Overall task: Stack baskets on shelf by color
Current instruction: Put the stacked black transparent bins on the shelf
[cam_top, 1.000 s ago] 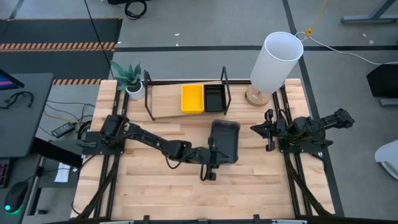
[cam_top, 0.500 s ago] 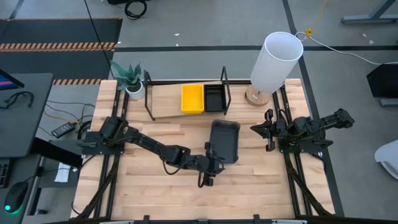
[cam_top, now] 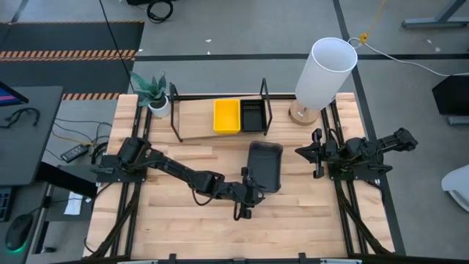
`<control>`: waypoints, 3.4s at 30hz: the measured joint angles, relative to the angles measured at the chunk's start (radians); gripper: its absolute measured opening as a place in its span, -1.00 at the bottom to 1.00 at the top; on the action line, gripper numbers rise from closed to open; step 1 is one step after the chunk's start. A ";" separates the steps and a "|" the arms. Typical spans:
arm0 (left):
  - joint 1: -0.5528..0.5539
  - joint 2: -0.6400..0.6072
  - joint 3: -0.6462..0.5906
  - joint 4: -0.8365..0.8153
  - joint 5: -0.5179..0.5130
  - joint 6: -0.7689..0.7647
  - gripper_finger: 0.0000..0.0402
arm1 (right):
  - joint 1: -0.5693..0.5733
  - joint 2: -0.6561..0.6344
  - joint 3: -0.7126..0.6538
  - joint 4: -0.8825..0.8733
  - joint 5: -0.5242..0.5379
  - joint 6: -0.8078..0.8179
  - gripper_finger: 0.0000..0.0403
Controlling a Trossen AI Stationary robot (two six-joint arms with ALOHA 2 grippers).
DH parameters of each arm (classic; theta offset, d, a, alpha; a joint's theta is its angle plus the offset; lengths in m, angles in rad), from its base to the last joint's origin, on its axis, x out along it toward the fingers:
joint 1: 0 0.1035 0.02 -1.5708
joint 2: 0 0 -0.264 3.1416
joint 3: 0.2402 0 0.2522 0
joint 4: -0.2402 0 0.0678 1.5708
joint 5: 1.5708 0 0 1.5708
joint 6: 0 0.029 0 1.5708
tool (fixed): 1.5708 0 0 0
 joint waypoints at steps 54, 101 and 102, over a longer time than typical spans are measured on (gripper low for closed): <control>0.038 -0.061 0.001 -0.374 0.037 -0.162 -0.95 | 0.000 0.000 0.000 0.001 0.000 0.000 -0.91; -0.177 -0.171 -0.004 -1.320 0.089 -0.709 -0.89 | 0.000 0.000 0.000 0.019 0.000 0.000 -0.91; -0.177 -0.171 -0.004 -1.331 0.086 -0.712 -0.91 | 0.000 0.000 0.000 0.019 0.000 0.000 -0.91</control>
